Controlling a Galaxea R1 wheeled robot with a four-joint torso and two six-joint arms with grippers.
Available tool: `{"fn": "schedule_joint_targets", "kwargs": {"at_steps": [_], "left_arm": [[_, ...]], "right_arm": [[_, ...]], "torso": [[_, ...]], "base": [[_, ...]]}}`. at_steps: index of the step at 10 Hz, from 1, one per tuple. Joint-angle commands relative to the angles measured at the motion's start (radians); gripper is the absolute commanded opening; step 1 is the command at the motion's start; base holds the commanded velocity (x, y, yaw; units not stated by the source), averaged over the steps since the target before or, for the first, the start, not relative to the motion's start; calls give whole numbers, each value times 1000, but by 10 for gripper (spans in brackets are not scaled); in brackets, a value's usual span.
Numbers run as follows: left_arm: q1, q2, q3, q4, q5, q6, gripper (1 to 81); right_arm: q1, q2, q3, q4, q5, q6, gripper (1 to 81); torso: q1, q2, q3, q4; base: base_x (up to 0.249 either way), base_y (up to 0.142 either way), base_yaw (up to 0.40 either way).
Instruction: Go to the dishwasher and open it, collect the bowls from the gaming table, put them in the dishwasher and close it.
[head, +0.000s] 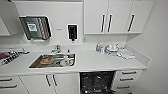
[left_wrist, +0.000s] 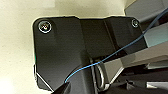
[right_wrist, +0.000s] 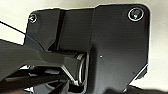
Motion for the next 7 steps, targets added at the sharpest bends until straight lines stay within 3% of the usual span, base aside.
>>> {"fn": "schedule_joint_targets", "kwargs": {"at_steps": [1, 4, 5, 7], "left_arm": [[-26, 1, -3, 14, 42, -1, 811], [-26, 0, -3, 12, 42, -1, 811], [-26, 1, -3, 12, 42, -1, 811], [-26, 1, -3, 12, 42, -1, 811]], "right_arm": [[38, 0, 2, -9, -49, -3, 811], [38, 0, 2, -8, -49, -3, 811], [38, 0, 2, -8, -49, -3, 811], [39, 0, 1, -6, -49, -1, 811]], "torso": [[-63, 97, 97, 0], [-131, 200, 199, 0], [-154, 235, 138, 0], [-195, 295, 164, 0]], "base": [[0, 0, 0], [0, 0, 0], [0, 0, 0], [0, 0, 0]]}}
